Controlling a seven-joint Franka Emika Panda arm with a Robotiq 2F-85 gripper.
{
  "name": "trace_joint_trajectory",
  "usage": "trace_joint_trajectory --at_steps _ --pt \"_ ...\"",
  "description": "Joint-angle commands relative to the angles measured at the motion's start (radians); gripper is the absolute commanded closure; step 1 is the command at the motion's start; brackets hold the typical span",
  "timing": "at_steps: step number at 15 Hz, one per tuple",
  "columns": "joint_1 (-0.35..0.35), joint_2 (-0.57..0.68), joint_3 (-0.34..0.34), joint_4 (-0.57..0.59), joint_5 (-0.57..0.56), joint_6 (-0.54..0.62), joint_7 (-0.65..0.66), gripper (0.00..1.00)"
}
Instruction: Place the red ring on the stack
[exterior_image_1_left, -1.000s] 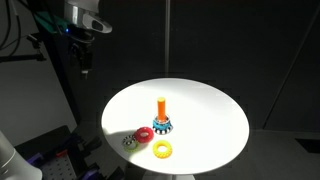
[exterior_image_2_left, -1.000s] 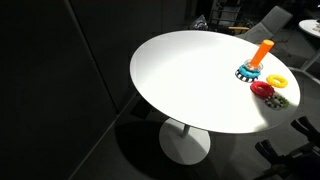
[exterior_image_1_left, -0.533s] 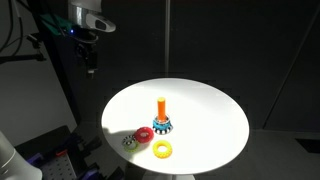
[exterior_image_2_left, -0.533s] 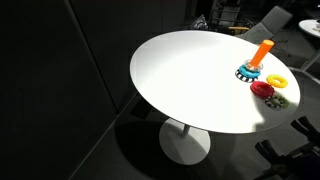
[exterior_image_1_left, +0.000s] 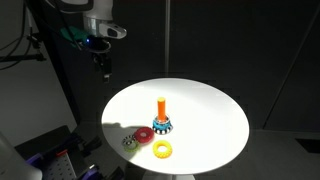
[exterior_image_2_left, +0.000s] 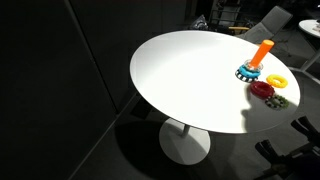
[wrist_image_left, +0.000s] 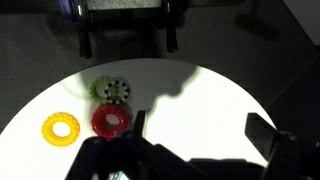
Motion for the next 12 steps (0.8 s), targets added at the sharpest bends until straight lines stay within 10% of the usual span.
trace_joint_trajectory --at_steps 1,12 --pt "-0.013 0.061 0.022 -0.010 -0.015 0.120 0.042 0.00" --pt "-0.036 0.324 0.020 -0.035 -0.106 0.484 0.110 0.00"
